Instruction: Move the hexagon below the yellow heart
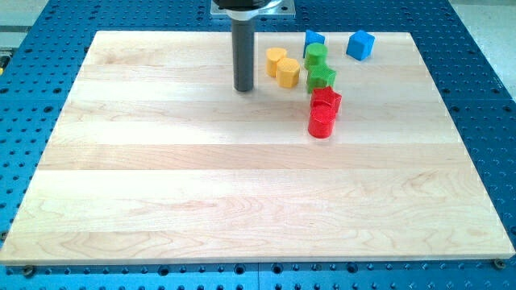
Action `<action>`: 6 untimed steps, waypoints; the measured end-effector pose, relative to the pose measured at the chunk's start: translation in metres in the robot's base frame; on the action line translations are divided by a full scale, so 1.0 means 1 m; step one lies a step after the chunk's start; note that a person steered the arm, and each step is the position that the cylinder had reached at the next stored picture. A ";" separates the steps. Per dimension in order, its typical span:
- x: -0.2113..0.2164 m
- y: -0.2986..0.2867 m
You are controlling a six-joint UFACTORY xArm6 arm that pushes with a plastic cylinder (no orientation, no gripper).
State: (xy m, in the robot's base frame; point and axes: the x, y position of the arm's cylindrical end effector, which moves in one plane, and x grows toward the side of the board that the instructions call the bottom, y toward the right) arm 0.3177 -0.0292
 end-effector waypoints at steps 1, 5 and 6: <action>-0.066 0.005; -0.003 0.109; 0.036 0.082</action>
